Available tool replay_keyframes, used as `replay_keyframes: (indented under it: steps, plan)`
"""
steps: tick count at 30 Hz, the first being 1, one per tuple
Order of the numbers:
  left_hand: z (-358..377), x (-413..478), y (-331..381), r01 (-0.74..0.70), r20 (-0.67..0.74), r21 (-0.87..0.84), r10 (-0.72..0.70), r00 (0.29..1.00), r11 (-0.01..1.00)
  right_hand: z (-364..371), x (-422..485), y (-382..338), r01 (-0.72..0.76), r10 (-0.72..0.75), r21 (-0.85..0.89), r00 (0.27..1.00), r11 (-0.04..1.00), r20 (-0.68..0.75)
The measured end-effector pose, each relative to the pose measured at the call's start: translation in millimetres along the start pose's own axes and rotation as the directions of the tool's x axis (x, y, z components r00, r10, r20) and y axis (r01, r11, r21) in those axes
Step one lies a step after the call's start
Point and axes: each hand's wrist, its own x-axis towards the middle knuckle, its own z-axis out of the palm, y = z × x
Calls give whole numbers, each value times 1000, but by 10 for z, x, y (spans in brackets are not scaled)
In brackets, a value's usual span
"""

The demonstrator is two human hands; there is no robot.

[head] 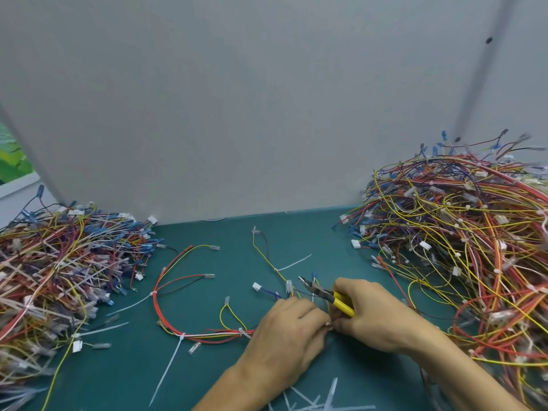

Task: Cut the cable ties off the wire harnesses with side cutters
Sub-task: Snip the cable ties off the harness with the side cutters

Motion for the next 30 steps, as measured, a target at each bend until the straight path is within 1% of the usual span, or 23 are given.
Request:
replay_keyframes:
  steps: [2, 4, 6, 9, 11, 13, 16, 18, 20, 21, 23, 25, 27, 30]
  plan:
    - [-39, -19, -8, 89, 26, -106, -87, 996, 990, 13, -1, -23, -38, 38, -7, 999, 999, -40]
    - [-76, -24, -24, 190, 28, -238, -189, 982, 952, 0, -3, -30, -88, 86, -31, 994, 996, -60]
    - [-111, -26, -35, 275, 2, -361, -295, 956, 891, -6, -1, -29, -121, 118, -46, 991, 992, -68]
    - [-109, -28, -50, 383, 7, -492, -436, 900, 782, -20, 2, -29, -107, 104, -70, 993, 992, -48]
    - [-101, -22, -60, 450, 62, -577, -513, 856, 681, -50, -15, -35, -64, 61, -76, 997, 995, -41]
    - [-98, -2, -87, 488, 116, -630, -548, 828, 604, -106, -45, -37, 25, -31, -80, 997, 996, -75]
    - [-105, 13, -124, 528, 194, -681, -571, 798, 507, -214, -106, -81, 160, -173, -77, 962, 984, -210]
    - [-96, 16, -124, 540, 210, -667, -566, 797, 513, -294, -150, -98, 171, -207, -145, 937, 974, -280]
    - [-85, 16, -104, 543, 208, -647, -562, 801, 535, -353, -202, -84, 133, -202, -247, 940, 960, -277]
    - [-84, 18, -92, 545, 209, -645, -562, 800, 536, -372, -229, -66, 109, -186, -300, 952, 948, -243]
    - [-88, 20, -81, 548, 214, -647, -563, 798, 530, -371, -267, -25, 72, -138, -417, 982, 906, -131]
    - [-103, 24, -72, 545, 215, -652, -560, 800, 528, -329, -285, 7, 59, -88, -499, 996, 864, -35]
    - [-114, 28, -64, 540, 213, -657, -558, 802, 526, -281, -289, 37, 50, -58, -545, 998, 837, 3]
    - [-121, 35, -50, 541, 215, -656, -557, 802, 526, -228, -278, 69, 39, -49, -569, 999, 822, -1]
